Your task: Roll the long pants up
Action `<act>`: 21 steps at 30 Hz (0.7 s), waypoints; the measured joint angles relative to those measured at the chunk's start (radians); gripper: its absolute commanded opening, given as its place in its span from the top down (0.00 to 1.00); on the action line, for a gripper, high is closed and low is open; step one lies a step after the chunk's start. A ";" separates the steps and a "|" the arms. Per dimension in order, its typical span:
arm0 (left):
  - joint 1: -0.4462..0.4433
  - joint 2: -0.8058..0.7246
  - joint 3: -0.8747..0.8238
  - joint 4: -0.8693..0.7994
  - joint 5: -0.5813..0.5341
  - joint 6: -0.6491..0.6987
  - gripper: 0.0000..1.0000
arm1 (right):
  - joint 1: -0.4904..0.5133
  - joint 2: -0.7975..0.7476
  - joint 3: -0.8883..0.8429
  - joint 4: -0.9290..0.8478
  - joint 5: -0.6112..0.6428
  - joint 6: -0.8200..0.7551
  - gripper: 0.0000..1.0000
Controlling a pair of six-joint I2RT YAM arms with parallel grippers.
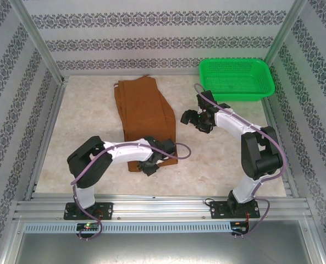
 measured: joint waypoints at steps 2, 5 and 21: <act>0.020 0.032 0.045 -0.017 -0.023 0.000 0.99 | 0.000 -0.001 -0.008 0.006 0.000 0.000 0.13; 0.054 0.068 0.103 -0.025 -0.030 0.000 1.00 | 0.000 -0.010 -0.043 0.011 0.001 0.000 0.13; 0.074 0.087 0.434 -0.173 0.339 -0.008 0.98 | 0.000 -0.402 -0.243 -0.045 -0.028 -0.011 0.07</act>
